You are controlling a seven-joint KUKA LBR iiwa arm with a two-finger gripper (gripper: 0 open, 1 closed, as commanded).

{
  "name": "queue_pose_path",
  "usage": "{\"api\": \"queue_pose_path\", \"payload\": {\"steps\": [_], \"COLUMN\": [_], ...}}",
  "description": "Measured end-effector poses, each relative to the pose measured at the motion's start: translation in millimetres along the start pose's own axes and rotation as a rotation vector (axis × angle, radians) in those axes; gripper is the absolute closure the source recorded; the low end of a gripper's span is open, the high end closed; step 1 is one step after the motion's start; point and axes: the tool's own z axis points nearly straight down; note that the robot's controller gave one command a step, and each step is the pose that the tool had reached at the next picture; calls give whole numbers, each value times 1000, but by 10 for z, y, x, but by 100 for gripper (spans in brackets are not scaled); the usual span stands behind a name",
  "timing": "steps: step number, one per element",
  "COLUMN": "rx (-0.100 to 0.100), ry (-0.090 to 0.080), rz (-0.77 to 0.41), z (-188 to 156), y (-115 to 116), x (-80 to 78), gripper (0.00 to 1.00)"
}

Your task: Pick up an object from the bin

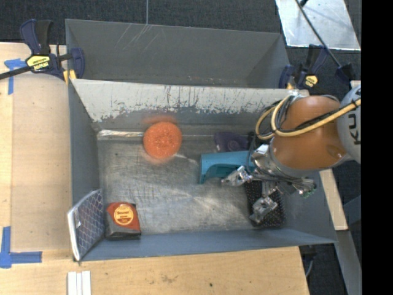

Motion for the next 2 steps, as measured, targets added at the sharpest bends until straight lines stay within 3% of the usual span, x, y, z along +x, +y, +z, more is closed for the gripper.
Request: {"api": "queue_pose_path", "payload": {"steps": [1, 2], "rx": [-40, -38], "ry": [27, 27], "rz": [-184, -200], "z": [-88, -72], "y": [-546, -501], "x": [134, 150], "gripper": [0, 0]}}
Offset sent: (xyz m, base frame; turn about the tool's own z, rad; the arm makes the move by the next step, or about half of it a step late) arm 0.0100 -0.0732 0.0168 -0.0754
